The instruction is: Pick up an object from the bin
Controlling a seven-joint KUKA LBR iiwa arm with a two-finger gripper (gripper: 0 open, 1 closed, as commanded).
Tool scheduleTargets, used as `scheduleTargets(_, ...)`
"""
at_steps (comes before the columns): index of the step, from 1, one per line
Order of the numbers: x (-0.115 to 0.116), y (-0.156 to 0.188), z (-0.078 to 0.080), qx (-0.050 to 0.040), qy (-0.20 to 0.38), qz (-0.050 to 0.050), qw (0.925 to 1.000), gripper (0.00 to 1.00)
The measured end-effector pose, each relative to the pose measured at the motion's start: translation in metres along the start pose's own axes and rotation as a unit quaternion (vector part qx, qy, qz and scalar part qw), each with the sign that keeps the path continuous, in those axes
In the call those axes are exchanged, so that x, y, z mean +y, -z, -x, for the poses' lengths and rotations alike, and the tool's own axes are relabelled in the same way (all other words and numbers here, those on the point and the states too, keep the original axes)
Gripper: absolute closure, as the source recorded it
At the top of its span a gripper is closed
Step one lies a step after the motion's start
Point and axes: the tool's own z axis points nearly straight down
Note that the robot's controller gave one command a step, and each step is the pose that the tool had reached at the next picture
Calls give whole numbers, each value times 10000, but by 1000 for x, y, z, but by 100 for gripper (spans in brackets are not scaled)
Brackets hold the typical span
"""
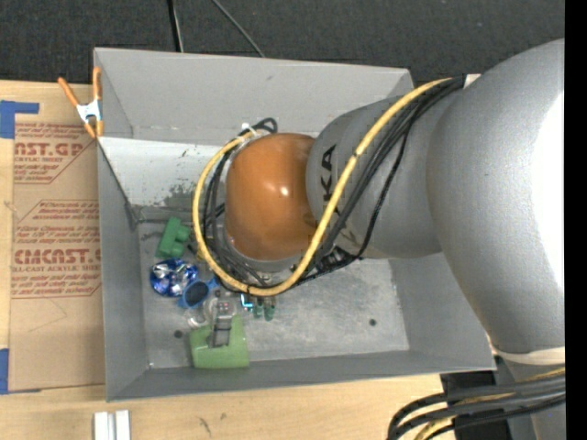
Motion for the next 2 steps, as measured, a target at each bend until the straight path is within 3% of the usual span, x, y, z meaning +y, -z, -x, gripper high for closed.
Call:
scheduleTargets(1, 0, -56, -12, -71, 460, 54, 9989, 0)
scheduleTargets(2, -34, -51, 14, -51, 755, 23, 9971, 0)
